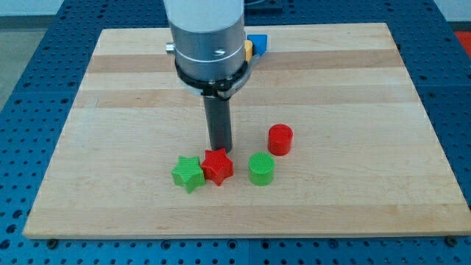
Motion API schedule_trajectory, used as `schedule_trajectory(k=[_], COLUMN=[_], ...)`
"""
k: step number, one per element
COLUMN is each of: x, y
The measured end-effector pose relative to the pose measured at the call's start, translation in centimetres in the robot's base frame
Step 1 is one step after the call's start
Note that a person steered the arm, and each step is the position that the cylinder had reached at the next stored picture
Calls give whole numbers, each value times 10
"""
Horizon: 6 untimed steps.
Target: Place the red circle at the top of the green circle
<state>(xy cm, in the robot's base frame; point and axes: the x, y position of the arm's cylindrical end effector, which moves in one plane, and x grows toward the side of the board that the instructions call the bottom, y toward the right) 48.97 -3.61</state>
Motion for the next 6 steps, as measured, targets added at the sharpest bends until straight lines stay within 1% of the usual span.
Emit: schedule_trajectory(k=[1, 3, 4, 5, 6], x=[-17, -38, -39, -28, -17], y=[1, 61, 100, 117, 118])
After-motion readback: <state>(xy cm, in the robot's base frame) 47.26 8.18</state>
